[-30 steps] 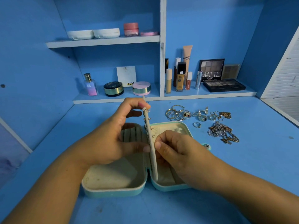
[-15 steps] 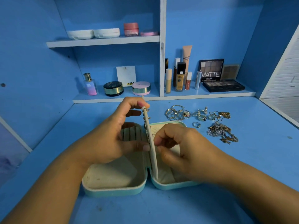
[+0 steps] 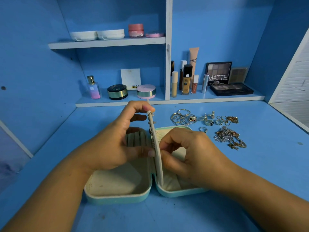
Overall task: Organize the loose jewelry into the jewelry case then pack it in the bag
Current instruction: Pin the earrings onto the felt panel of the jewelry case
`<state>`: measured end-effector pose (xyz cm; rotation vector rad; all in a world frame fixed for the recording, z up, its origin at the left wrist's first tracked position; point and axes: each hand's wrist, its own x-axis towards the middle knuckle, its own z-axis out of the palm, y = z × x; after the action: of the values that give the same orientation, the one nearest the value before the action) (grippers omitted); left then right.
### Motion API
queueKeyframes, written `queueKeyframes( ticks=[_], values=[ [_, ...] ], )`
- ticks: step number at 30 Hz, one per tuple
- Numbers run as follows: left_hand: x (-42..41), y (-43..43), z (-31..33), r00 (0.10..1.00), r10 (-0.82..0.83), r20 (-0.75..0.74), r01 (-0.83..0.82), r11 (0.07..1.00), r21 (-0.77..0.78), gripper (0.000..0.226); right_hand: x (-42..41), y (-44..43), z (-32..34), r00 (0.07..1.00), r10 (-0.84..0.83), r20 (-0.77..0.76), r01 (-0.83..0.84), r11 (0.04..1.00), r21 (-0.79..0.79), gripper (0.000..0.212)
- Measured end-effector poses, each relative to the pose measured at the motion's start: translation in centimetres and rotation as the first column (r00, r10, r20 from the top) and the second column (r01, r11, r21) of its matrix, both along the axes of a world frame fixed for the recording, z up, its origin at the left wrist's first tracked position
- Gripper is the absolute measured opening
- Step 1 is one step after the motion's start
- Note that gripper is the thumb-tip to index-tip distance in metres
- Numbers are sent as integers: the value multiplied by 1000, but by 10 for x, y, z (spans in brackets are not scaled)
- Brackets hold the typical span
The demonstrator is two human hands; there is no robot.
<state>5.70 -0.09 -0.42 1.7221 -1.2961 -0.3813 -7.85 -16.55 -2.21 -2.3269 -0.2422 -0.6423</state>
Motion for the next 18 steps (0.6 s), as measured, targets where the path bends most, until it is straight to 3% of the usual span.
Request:
queueKeyframes(
  ticks=[18],
  values=[
    [-1, 0, 0, 999, 1, 35, -1, 1000, 6, 74, 0, 1, -1, 995, 28, -94, -19, 996, 92, 3]
  ],
)
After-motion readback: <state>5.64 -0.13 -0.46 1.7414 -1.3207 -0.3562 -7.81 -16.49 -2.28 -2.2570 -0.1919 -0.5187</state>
